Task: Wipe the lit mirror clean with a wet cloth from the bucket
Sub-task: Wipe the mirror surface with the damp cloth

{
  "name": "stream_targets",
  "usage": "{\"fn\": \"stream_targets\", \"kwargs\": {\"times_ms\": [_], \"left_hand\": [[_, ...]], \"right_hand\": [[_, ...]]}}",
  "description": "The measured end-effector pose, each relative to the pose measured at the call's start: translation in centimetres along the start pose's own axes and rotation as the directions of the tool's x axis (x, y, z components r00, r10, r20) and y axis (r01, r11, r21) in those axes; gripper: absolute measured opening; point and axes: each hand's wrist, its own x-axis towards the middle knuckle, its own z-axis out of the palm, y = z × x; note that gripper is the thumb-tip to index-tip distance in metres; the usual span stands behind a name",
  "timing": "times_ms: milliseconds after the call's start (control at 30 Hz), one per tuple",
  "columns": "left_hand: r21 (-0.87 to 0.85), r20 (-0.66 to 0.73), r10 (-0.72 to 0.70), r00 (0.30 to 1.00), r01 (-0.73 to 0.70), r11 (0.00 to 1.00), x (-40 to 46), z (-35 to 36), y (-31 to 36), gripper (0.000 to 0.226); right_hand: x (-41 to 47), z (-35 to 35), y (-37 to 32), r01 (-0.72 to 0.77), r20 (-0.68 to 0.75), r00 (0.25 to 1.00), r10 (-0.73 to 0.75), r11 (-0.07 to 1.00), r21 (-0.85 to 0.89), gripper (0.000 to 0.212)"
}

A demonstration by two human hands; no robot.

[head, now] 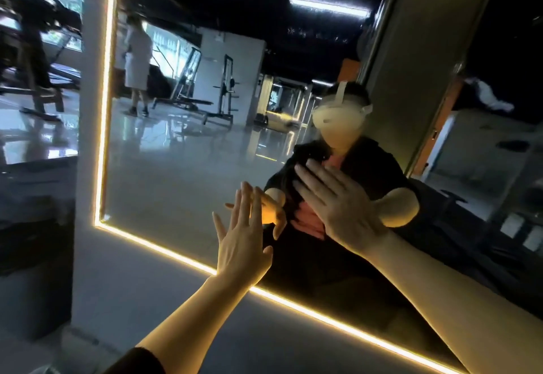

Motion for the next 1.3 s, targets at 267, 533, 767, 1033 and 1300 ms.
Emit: {"fn": "stream_targets", "kwargs": {"times_ms": [267, 533, 767, 1033, 1300], "left_hand": [[-0.127, -0.302, -0.001, 0.953, -0.04, 0.991, 2.8, 0.0, 1.5, 0.103], [-0.051, -0.197, 0.005, 0.98, -0.015, 0.999, 2.9, -0.1, 2.0, 0.113], [-0.114, -0.23, 0.012, 0.973, -0.039, 0.993, 2.8, -0.2, 1.6, 0.117], [-0.098, -0.261, 0.099, 0.96, -0.128, 0.987, 4.8, -2.9, 3.0, 0.113], [-0.035, -0.326, 0.241, 0.914, -0.267, 0.963, 9.1, -5.7, 6.2, 0.108]], "right_hand": [[4.5, -0.9, 0.3, -0.125, -0.101, 0.988, 0.116, 0.988, -0.086, 0.045], [8.6, -3.5, 3.8, -0.337, -0.187, 0.927, 0.325, 0.941, -0.039, 0.052], [6.2, -1.9, 0.1, -0.022, -0.016, 1.0, 0.02, 0.992, -0.126, 0.054], [8.5, -3.2, 3.1, -0.267, -0.165, 0.956, 0.242, 0.951, -0.154, 0.05], [8.7, -6.5, 9.4, -0.35, -0.271, 0.917, 0.294, 0.918, -0.188, 0.056]]}}
